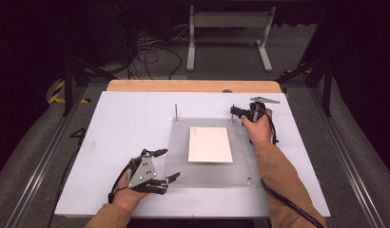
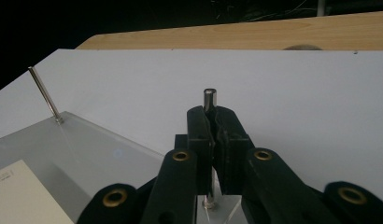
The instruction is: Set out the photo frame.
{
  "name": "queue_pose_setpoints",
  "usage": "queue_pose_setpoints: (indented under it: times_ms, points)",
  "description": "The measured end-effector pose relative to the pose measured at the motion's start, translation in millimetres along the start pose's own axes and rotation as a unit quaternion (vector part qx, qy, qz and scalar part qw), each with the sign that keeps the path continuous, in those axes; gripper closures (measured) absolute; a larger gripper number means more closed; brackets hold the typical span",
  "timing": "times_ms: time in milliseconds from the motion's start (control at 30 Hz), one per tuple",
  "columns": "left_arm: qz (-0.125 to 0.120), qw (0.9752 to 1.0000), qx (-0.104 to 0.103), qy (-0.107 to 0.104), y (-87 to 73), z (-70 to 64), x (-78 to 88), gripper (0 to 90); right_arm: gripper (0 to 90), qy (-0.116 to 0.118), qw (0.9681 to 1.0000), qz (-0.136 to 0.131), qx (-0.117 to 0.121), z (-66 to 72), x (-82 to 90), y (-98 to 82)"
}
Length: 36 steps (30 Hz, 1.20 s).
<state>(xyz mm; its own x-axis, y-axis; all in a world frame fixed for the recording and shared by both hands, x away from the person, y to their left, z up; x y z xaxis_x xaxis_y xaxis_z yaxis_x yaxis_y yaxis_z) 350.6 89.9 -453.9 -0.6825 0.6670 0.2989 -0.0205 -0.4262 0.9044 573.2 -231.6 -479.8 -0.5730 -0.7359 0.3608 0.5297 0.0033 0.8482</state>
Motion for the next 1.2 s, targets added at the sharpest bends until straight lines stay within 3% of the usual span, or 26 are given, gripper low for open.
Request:
queue_pose_setpoints:
  times_ms: [67, 167, 333, 467, 633, 867, 1033, 1200]
  points:
    - [0.002, 1.0, 0.003, -0.007, -1.6, -0.3, -0.1, 33.4, 85.4, -0.002, 1.0, 0.002, 0.002, 0.7, 0.6, -0.2]
    - [-0.005, 0.9991, -0.043, 0.002, 0.0, -4.0, 1.5, 44.3, 85.2, 0.0, 1.0, 0.0, 0.002, 0.8, 1.1, -0.6]
    - [-0.021, 0.9975, -0.065, 0.021, 5.2, -5.3, 4.4, 55.4, 84.8, -0.004, 1.0, 0.002, -0.001, 1.4, 1.1, -0.1]
    - [-0.02, 0.9974, -0.066, 0.019, 5.0, -5.7, 4.5, 55.8, 80.2, -0.009, 1.0, 0.005, 0.0, 2.0, 2.6, -0.5]
    - [-0.019, 0.9979, -0.06, 0.018, 8.7, -5.6, 4.9, 56.4, 69.8, -0.014, 0.9996, 0.002, 0.025, 3.4, 9.7, -2.8]
    - [-0.018, 0.9982, -0.056, 0.014, 13.5, -6.8, 4.7, 56.5, 60.0, 0.004, 0.9982, -0.012, 0.059, 13.9, 42.7, -4.8]
    - [-0.017, 0.9986, -0.048, 0.012, 18.0, -6.7, 4.8, 56.5, 55.9, 0.018, 0.9948, -0.013, 0.099, 27.2, 78.3, -10.0]
    - [-0.016, 0.9988, -0.045, 0.01, 20.5, -5.3, 5.3, 56.5, 53.8, 0.033, 0.993, -0.022, 0.111, 41.3, 100.7, -12.8]
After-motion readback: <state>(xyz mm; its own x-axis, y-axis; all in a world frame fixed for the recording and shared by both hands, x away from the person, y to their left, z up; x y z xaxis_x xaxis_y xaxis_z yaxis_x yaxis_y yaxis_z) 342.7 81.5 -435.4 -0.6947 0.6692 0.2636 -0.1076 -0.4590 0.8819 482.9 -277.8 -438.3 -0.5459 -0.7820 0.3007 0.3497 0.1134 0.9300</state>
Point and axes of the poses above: each handheld gripper's, and its own axes: x roughly backward along the jaws, y roughly out of its top, z roughly to its left, the point moved 6 cm from there along -x, roughly forward along the jaws, and after that the axes turned 12 degrees about y, right-handed, at the moved point
